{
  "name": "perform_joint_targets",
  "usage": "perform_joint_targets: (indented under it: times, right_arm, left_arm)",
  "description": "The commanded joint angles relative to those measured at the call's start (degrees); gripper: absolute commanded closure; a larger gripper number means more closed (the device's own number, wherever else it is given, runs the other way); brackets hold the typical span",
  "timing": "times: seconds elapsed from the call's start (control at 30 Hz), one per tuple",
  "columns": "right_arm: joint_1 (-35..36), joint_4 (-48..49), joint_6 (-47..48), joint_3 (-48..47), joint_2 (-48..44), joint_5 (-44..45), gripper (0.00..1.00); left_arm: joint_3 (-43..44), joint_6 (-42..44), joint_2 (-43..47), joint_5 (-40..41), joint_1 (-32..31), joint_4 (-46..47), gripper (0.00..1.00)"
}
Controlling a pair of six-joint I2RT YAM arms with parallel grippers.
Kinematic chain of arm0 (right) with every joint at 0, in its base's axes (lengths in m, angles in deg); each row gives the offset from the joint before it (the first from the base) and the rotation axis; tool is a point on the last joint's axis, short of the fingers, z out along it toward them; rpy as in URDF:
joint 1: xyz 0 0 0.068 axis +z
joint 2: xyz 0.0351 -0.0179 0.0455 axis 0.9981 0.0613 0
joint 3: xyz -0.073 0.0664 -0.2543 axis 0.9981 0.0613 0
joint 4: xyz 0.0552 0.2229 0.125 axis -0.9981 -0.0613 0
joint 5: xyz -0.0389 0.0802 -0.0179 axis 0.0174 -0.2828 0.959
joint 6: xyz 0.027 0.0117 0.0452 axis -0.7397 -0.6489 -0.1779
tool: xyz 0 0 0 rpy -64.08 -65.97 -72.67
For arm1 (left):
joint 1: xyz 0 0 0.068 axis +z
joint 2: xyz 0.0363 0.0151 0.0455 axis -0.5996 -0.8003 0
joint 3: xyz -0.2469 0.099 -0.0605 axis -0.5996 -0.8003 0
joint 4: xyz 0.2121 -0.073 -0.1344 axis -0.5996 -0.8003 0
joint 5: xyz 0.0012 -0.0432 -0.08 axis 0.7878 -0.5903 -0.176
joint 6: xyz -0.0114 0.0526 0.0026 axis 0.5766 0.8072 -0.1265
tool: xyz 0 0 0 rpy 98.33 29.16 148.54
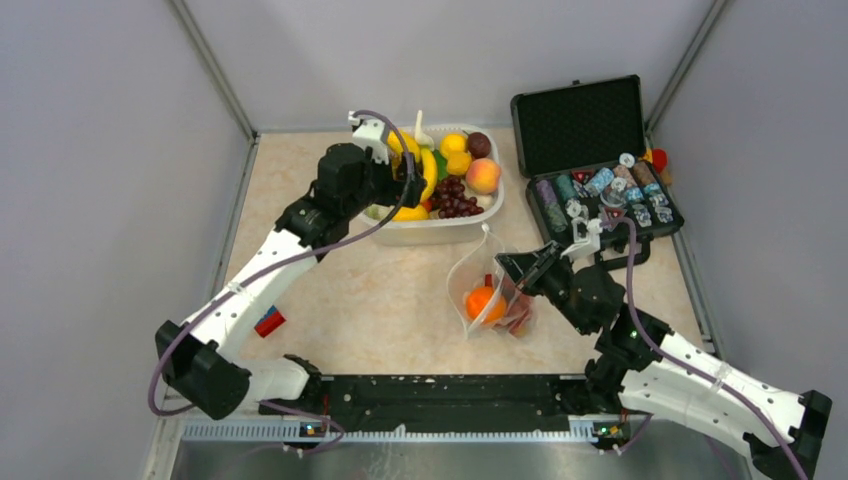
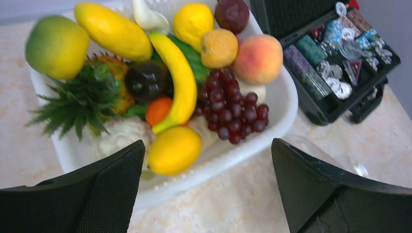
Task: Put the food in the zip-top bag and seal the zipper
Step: Pick up the fake vegetable from the bin.
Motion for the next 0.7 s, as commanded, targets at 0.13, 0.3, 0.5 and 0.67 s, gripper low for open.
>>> perform_joint_targets:
  times: [0.13,0.3,0.5,0.67]
  right_arm:
    - [0.3,-0.9,-0.6,-4.7,3.3,-0.8,1.00]
    - [0.2,-0.2,-2.1,-3.6,3.0,-2.2,1.00]
    - [0.2,-0.3,-1.8,-3.6,2.8,-1.7,1.00]
    - [0.3,-0.3,-1.9,-3.9,3.0,-1.7,1.00]
  left_arm:
    - [10.2,1.8,-8.9,1.5,3.6,3.5,0.01]
    - [11.4,0.6,-12.5,-0.5,5.7,7.7,0.01]
    - [12.6,0.6,-15.3,-5.2,7.1,14.4,0.01]
    - [14.2,4.1,-20.1,-8.1,8.4,21.8,0.01]
